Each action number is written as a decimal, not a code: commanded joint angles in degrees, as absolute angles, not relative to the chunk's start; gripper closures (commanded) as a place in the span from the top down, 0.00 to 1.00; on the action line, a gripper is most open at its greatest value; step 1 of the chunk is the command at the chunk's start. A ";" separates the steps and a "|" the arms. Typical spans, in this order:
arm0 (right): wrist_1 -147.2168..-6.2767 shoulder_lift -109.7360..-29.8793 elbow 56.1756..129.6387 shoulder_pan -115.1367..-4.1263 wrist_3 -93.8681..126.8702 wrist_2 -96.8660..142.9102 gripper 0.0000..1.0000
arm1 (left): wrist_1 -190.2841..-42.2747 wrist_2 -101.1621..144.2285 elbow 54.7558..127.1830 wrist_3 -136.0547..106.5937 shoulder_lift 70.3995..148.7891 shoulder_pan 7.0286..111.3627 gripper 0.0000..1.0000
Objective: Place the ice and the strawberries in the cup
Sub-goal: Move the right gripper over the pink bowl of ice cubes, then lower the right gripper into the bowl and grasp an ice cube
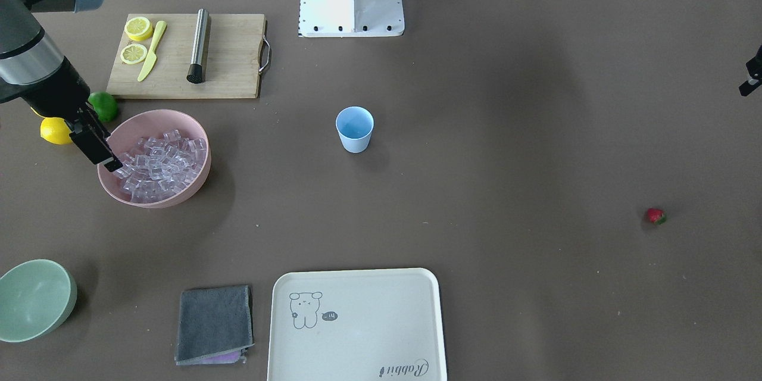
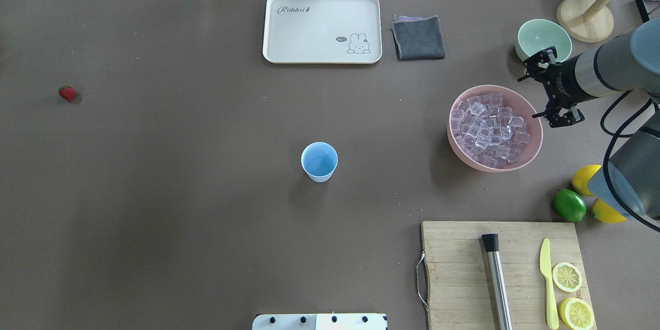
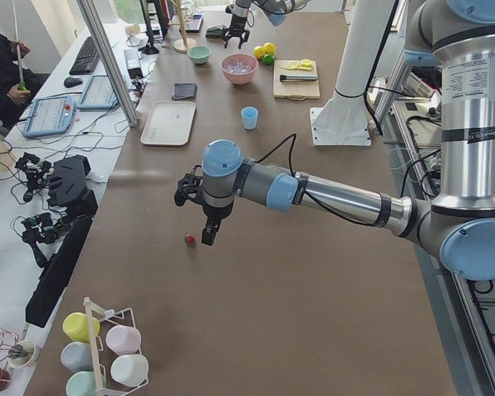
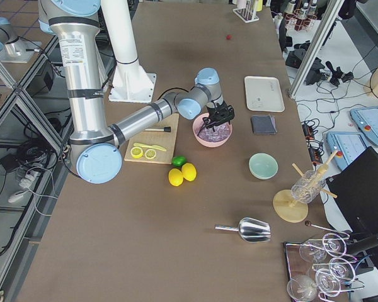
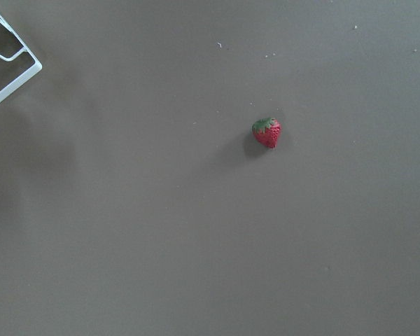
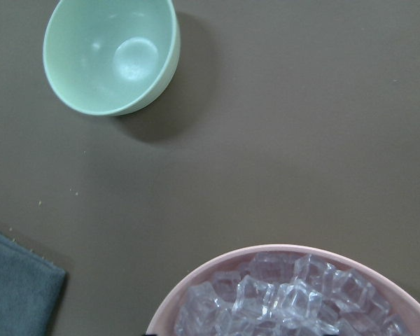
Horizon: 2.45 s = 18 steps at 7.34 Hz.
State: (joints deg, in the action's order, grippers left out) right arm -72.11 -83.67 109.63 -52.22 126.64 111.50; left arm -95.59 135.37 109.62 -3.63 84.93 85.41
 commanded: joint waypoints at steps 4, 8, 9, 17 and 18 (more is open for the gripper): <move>-64.96 -85.60 108.46 -51.60 147.56 111.36 0.78 | -95.54 135.09 110.92 -4.57 85.16 85.78 0.97; -64.60 -85.69 107.05 -47.11 149.41 111.18 0.74 | -95.62 135.00 111.53 -4.66 84.99 85.87 0.97; -64.43 -87.69 107.66 -46.94 148.89 111.27 0.73 | -95.62 135.00 111.62 -4.66 84.99 85.87 0.97; -58.36 -89.04 106.87 -47.63 148.36 111.62 0.74 | -95.54 135.00 112.41 -4.92 84.90 87.01 0.97; -58.53 -88.42 106.18 -47.64 148.27 111.19 0.74 | -95.62 135.00 112.50 -5.36 84.90 87.01 0.97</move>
